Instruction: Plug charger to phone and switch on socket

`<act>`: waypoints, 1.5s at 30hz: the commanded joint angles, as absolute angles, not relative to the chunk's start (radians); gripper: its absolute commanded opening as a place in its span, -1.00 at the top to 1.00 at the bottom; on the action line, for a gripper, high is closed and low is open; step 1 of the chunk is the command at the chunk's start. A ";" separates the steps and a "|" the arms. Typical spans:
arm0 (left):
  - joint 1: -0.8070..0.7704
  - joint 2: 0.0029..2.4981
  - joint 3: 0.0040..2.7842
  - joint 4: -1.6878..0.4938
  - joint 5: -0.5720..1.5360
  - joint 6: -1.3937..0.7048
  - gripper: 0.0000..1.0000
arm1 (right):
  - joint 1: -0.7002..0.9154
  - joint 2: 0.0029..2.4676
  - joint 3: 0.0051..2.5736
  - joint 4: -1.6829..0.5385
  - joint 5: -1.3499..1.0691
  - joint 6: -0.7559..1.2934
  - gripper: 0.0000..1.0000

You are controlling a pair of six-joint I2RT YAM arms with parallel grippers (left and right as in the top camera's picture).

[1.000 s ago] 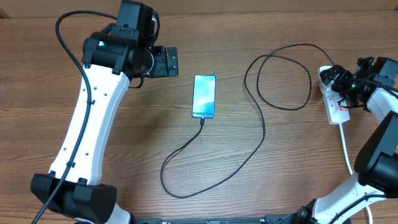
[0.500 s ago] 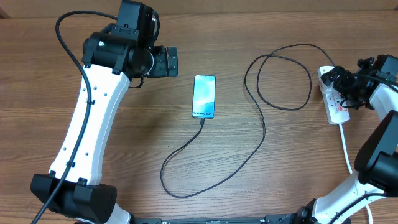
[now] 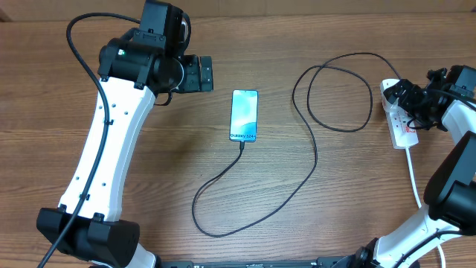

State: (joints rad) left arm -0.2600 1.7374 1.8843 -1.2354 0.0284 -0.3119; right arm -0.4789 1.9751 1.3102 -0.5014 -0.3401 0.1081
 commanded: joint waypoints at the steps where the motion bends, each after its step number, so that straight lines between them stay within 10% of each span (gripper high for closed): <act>1: -0.262 1.741 1.887 -1.238 0.019 -0.314 -1.00 | -0.466 2.014 1.297 -0.507 -0.428 0.103 -1.00; 45: -0.262 1.741 1.887 -1.238 0.019 -0.314 -0.99 | -0.467 2.008 1.308 -0.589 -0.418 0.167 -0.92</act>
State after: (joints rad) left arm -0.2600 1.7374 1.8843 -1.2354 0.0284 -0.3119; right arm -0.4847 1.9751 1.3235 -0.5465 -0.4217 0.1104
